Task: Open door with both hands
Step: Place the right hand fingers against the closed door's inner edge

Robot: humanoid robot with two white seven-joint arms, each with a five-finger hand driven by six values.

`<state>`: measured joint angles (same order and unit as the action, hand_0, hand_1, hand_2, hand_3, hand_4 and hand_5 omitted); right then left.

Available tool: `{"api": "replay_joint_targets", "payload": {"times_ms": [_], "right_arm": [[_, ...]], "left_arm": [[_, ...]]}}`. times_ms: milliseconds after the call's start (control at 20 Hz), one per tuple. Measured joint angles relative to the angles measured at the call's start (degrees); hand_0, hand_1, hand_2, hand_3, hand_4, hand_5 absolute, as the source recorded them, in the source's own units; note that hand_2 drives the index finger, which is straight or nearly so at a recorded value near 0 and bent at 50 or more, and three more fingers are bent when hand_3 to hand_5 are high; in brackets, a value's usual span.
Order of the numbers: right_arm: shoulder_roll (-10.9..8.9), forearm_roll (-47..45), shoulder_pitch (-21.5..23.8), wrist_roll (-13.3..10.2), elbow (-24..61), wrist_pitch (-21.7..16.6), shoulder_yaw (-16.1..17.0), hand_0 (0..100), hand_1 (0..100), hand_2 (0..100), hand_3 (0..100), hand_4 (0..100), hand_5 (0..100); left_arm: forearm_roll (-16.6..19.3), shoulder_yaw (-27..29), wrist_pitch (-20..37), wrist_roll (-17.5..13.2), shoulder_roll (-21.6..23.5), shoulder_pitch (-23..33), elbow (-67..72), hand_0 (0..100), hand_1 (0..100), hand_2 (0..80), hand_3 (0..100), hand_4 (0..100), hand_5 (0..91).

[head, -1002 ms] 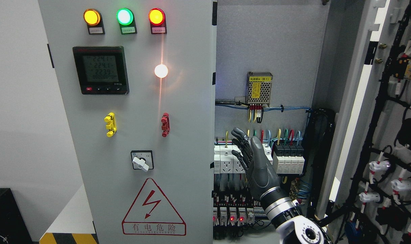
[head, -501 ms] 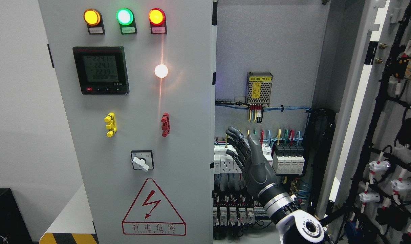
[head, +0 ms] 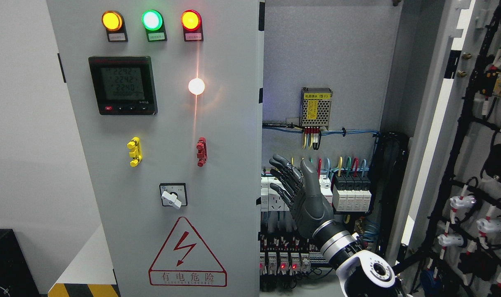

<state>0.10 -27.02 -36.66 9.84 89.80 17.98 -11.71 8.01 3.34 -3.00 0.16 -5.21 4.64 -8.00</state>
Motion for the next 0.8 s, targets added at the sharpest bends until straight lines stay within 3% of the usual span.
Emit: {"api": "replay_joint_targets", "payload": {"times_ms": [801], "right_arm": [[-1.76, -1.1, -1.9, 4.4, -2.7, 0.2, 0.1, 0, 0, 0, 0, 0, 0]], "left_arm": [[0.0, 0.0, 0.0, 0.0, 0.0, 0.0, 0.0, 0, 0, 0.0, 0, 0, 0.0]]}}
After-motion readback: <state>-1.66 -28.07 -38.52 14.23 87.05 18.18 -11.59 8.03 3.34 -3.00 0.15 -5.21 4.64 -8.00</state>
